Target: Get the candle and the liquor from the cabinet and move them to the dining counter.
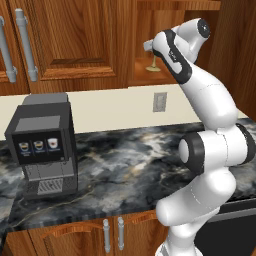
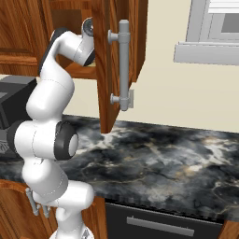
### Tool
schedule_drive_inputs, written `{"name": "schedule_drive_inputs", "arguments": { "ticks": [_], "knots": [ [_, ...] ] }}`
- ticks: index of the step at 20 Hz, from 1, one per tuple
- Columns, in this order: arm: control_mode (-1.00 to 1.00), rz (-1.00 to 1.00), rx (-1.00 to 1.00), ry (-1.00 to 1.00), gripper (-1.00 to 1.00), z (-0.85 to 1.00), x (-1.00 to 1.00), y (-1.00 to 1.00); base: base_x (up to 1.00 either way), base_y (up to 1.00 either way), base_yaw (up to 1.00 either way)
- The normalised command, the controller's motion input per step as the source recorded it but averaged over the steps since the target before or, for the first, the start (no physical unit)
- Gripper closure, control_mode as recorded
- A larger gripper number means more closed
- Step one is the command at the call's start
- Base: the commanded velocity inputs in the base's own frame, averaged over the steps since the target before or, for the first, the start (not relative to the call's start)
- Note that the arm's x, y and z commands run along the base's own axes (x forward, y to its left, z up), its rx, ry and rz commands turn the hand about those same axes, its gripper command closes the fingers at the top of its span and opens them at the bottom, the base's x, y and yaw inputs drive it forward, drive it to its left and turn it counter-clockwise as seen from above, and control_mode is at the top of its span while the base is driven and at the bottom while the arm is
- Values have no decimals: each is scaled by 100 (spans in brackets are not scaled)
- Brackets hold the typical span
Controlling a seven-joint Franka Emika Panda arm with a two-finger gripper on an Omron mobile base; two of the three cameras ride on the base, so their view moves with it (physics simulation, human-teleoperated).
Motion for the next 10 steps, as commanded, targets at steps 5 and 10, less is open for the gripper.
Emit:
{"name": "schedule_drive_inputs", "arguments": {
  "ticks": [5, 10],
  "knots": [
    [-100, 0, 0, 0, 100, 0, 0, 0, 0, 0, 0],
    [-100, 0, 0, 0, 100, 0, 0, 0, 0, 0, 0]
  ]
}}
